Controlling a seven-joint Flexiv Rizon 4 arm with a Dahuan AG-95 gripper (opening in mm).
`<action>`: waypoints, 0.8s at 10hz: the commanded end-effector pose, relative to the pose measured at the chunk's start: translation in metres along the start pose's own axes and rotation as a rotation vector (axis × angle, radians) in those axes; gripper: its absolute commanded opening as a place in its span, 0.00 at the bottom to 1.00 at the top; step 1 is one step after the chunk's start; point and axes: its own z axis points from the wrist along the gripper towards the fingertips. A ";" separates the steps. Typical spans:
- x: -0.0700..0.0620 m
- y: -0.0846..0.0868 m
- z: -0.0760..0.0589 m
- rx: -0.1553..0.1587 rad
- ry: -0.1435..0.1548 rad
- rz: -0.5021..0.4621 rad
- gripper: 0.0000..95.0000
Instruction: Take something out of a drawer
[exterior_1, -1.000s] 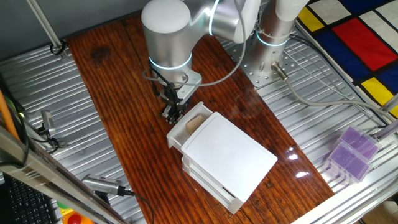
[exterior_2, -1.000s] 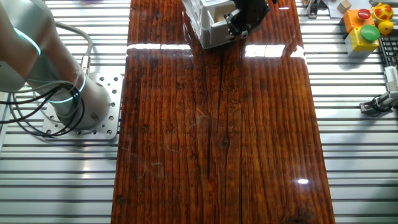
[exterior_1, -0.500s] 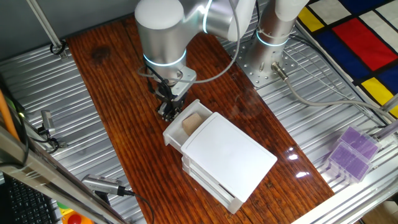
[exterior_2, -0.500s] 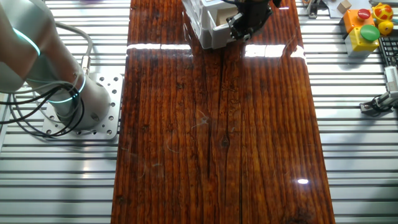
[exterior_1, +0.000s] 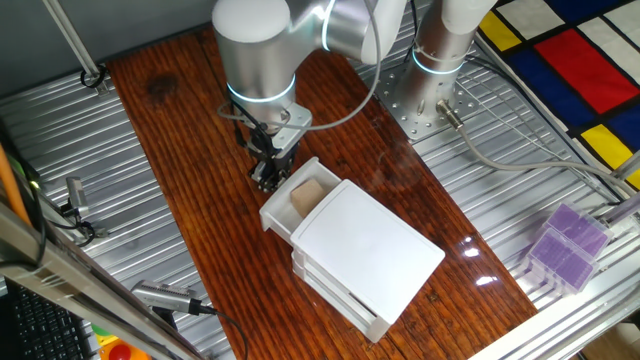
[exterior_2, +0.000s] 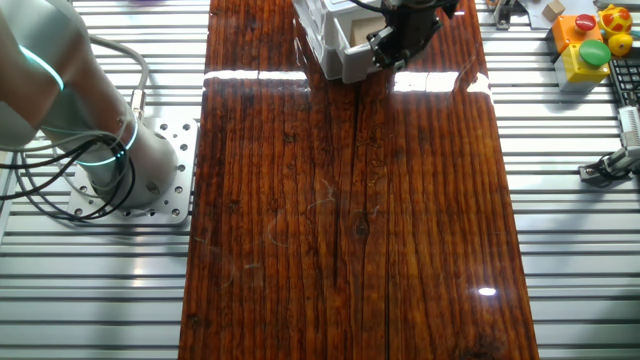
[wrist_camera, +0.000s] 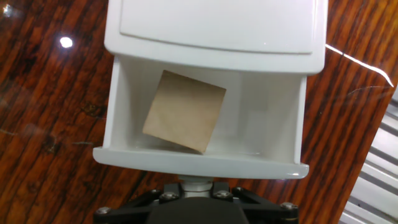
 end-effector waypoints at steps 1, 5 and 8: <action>0.002 0.001 -0.001 -0.001 -0.006 -0.002 0.00; 0.007 0.004 0.001 0.000 -0.008 -0.007 0.00; 0.010 0.005 0.000 0.000 -0.009 -0.014 0.00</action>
